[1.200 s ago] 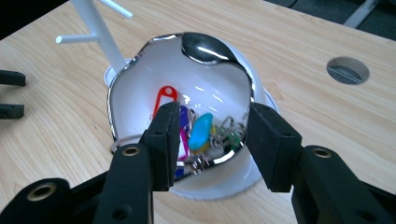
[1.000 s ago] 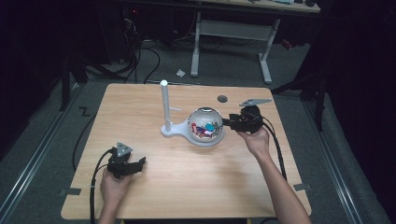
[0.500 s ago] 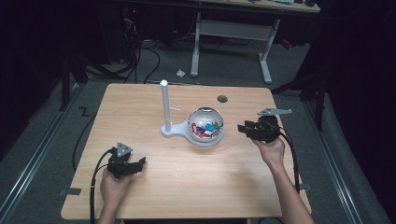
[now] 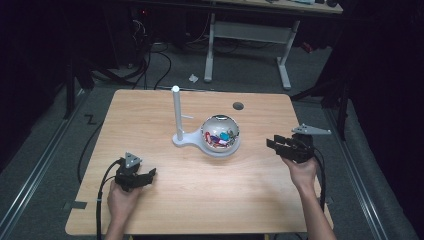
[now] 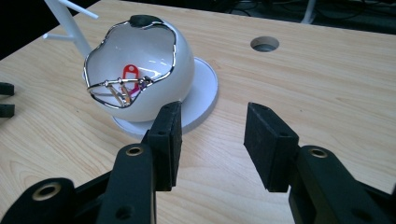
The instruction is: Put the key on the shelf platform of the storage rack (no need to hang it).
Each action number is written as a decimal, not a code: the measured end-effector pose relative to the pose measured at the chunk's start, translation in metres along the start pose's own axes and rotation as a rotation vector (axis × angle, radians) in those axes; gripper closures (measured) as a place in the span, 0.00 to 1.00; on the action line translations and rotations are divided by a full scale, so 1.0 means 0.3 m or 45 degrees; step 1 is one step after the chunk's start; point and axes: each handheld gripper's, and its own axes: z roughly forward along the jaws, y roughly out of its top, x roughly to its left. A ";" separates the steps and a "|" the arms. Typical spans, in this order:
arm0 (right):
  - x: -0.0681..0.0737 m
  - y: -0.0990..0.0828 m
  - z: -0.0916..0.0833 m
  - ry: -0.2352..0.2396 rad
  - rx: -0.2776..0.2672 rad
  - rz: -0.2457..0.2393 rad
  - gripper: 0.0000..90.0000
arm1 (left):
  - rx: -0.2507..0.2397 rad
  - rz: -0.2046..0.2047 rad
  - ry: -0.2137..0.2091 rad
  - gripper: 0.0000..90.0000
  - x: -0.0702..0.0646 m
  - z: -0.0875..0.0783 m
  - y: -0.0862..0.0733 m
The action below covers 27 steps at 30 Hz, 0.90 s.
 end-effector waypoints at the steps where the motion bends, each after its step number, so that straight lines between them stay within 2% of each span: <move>1: -0.003 -0.005 -0.005 -0.001 -0.003 0.002 0.63 | 0.000 0.001 -0.001 0.33 0.000 0.000 0.000; 10: -0.011 -0.063 -0.041 -0.015 -0.019 0.031 0.63 | 0.000 0.005 -0.002 0.33 0.001 0.000 0.000; 16: 0.000 -0.099 -0.048 -0.027 -0.028 0.018 0.62 | 0.000 0.004 -0.001 0.33 0.000 0.000 0.000; 27: 0.012 -0.178 -0.008 -0.010 -0.005 0.045 0.61 | 0.002 -0.007 0.004 0.33 -0.001 0.000 0.000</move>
